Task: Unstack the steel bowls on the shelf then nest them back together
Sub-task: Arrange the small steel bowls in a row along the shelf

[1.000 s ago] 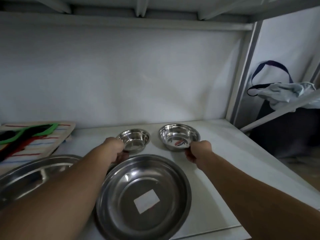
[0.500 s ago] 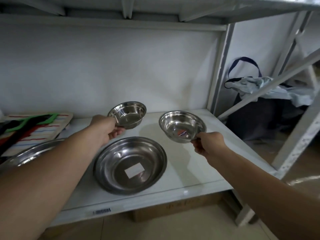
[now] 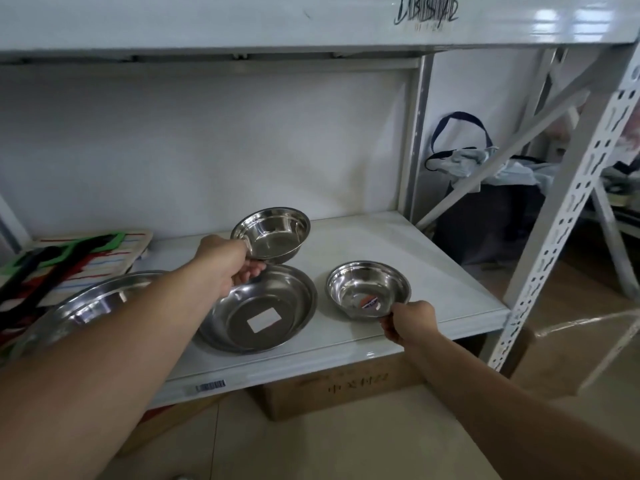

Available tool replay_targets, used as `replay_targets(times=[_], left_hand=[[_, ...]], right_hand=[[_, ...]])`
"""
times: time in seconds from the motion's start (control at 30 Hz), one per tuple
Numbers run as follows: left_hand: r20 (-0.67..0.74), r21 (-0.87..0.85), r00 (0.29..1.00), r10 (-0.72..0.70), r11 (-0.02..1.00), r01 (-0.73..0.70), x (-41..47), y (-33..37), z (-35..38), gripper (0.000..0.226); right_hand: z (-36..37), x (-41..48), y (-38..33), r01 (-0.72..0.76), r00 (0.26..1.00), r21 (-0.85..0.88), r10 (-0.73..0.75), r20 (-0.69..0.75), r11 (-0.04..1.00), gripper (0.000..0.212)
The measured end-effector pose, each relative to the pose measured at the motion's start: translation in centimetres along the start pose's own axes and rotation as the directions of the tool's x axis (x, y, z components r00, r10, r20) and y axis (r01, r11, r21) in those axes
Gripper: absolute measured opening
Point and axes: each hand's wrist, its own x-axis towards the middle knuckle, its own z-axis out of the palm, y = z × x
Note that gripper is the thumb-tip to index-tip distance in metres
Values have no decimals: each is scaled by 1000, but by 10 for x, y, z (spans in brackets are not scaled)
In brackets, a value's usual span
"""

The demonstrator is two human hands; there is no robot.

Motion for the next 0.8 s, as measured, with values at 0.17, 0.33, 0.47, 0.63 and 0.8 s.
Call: replay_targets(times=[0.17, 0.33, 0.47, 0.63, 0.8], left_hand=[[18, 25, 1000, 15, 1000, -15, -18, 2, 19, 17], [144, -6, 989, 37, 999, -36, -55, 8, 90, 16], [292, -45, 956, -15, 999, 29, -81, 6, 178, 24], [376, -45, 923, -83, 993, 107, -101, 0, 273, 32], [341, -8, 923, -180, 981, 194, -102, -20, 317, 32]], right_hand=[[-9, -1, 7, 8, 1000, 66, -9, 13, 998, 22], [-44, -6, 9, 45, 999, 65, -44, -15, 997, 29], [-76, -14, 12, 55, 998, 84, -56, 18, 995, 27], [-102, -13, 30, 53, 993, 91, -62, 99, 994, 22], [-121, -4, 41, 54, 983, 87, -68, 171, 995, 18]])
